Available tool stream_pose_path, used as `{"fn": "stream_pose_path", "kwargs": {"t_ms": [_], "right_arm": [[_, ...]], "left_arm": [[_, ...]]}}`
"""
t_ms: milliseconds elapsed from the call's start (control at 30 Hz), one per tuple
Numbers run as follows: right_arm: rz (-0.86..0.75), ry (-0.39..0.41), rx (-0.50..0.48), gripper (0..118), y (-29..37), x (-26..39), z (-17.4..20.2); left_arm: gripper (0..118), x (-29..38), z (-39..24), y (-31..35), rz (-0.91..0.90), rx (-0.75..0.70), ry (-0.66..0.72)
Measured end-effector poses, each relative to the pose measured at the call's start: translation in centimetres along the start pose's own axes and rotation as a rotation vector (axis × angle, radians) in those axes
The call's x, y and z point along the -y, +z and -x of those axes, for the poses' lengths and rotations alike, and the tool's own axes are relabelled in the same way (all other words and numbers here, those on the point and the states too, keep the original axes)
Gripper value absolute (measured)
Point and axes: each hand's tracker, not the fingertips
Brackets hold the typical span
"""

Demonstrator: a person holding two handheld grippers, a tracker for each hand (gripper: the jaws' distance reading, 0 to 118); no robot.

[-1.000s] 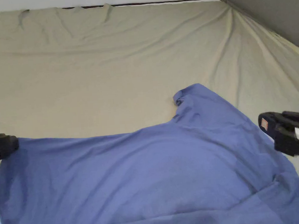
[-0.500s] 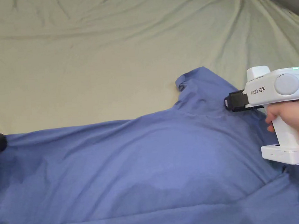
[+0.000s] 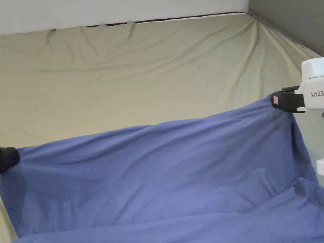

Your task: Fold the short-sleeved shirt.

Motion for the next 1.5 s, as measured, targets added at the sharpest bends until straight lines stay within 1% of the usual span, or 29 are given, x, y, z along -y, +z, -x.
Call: {"fn": "stream_pose_path", "kwargs": {"t_ms": [100, 133, 167, 267, 333, 400, 467, 533, 633, 667, 733, 833, 867, 900, 933, 967, 1000, 1033, 1067, 1133, 1200, 1267, 1333, 1367, 1400, 1433, 1467, 1500], "right_arm": [[-0.008, 0.019, -0.016, 1, 6.5, 1.2, 0.8], [-0.001, 0.032, -0.023, 1, 7.9, 2.1, -0.1], [0.012, 0.053, -0.034, 1, 9.7, 3.1, 0.1], [0.086, 0.125, 0.000, 1, 13.5, 7.3, 1.4], [0.107, 0.150, 0.014, 1, 14.8, 10.6, 1.8], [0.190, 0.110, 0.032, 1, 14.9, 14.1, 1.8], [0.263, 0.111, 0.070, 1, 14.0, 17.3, 1.5], [0.311, 0.085, 0.084, 1, 13.0, 19.7, 1.1], [0.269, 0.102, 0.112, 1, 12.2, 21.6, 0.9], [0.268, 0.106, 0.116, 1, 12.3, 21.9, 1.1], [0.279, 0.109, 0.130, 1, 11.8, 22.5, 1.1], [0.290, 0.147, 0.149, 2, 11.2, 23.0, 1.7], [0.286, 0.155, 0.152, 4, 11.1, 23.0, 1.9], [0.282, 0.154, 0.154, 10, 11.1, 23.0, 2.0], [0.281, 0.146, 0.153, 34, 11.4, 22.8, 2.2], [0.280, 0.130, 0.154, 58, 11.7, 22.6, 2.1], [0.281, 0.114, 0.177, 80, 11.9, 22.3, 1.9], [0.278, 0.106, 0.220, 91, 12.3, 21.8, 1.8], [0.258, 0.106, 0.247, 90, 12.9, 21.1, 1.7], [0.120, 0.124, 0.266, 91, 14.6, 18.9, 2.3], [-0.033, 0.115, 0.288, 91, 16.5, 16.1, 3.5], [-0.233, 0.062, 0.282, 91, 18.9, 13.6, 5.5], [-0.418, -0.022, 0.272, 91, 21.4, 11.9, 7.8], [-0.479, -0.041, 0.256, 90, 22.4, 11.6, 9.0], [-0.535, -0.052, 0.242, 90, 23.0, 11.6, 10.0], [-0.580, -0.053, 0.243, 84, 23.4, 12.0, 11.0], [-0.617, -0.024, 0.260, 72, 23.5, 12.5, 11.9], [-0.654, 0.062, 0.281, 48, 23.5, 12.8, 12.7]], "left_arm": [[0, 2.0, 1.0, 4.5, 0.004, 0.011, -0.019], [0, 2.9, 1.2, 6.0, 0.016, 0.024, -0.033], [0, 3.9, 1.4, 7.3, 0.022, 0.035, -0.043], [0, 7.4, 1.2, 9.9, 0.071, 0.061, -0.067], [0, 10.1, 1.0, 10.4, 0.137, 0.056, -0.107], [0, 12.4, 0.7, 9.9, 0.194, 0.028, -0.138], [0, 14.3, 0.5, 8.8, 0.266, 0.005, -0.136], [0, 15.5, 0.4, 7.5, 0.351, -0.025, -0.162], [0, 16.4, 0.3, 6.6, 0.382, -0.083, -0.239], [0, 16.5, 0.3, 6.3, 0.375, -0.091, -0.220], [0, 16.7, 0.2, 5.6, 0.427, -0.105, -0.170], [0, 17.8, -0.3, 4.4, 0.491, -0.138, -0.250], [4, 18.0, -0.5, 4.4, 0.482, -0.141, -0.245], [14, 18.0, -0.6, 4.3, 0.475, -0.146, -0.245], [37, 17.7, -0.7, 4.4, 0.449, -0.182, -0.231], [55, 17.4, -0.8, 4.6, 0.434, -0.219, -0.238], [67, 17.2, -0.7, 5.1, 0.417, -0.233, -0.245], [70, 16.6, -0.9, 5.8, 0.385, -0.226, -0.245], [70, 15.7, -1.3, 6.8, 0.340, -0.218, -0.240], [70, 13.3, -2.9, 9.2, 0.204, -0.212, -0.225], [71, 11.2, -5.6, 12.8, 0.010, -0.173, -0.259], [81, 10.2, -8.0, 16.1, -0.200, -0.151, -0.276], [97, 10.5, -9.9, 18.8, -0.397, -0.134, -0.264], [98, 11.2, -10.7, 19.8, -0.491, -0.141, -0.262], [94, 11.9, -11.1, 20.3, -0.556, -0.173, -0.250], [76, 12.8, -11.6, 20.6, -0.607, -0.198, -0.248], [47, 13.6, -11.9, 20.6, -0.654, -0.200, -0.267], [11, 14.3, -12.0, 20.4, -0.687, -0.205, -0.285]]}}
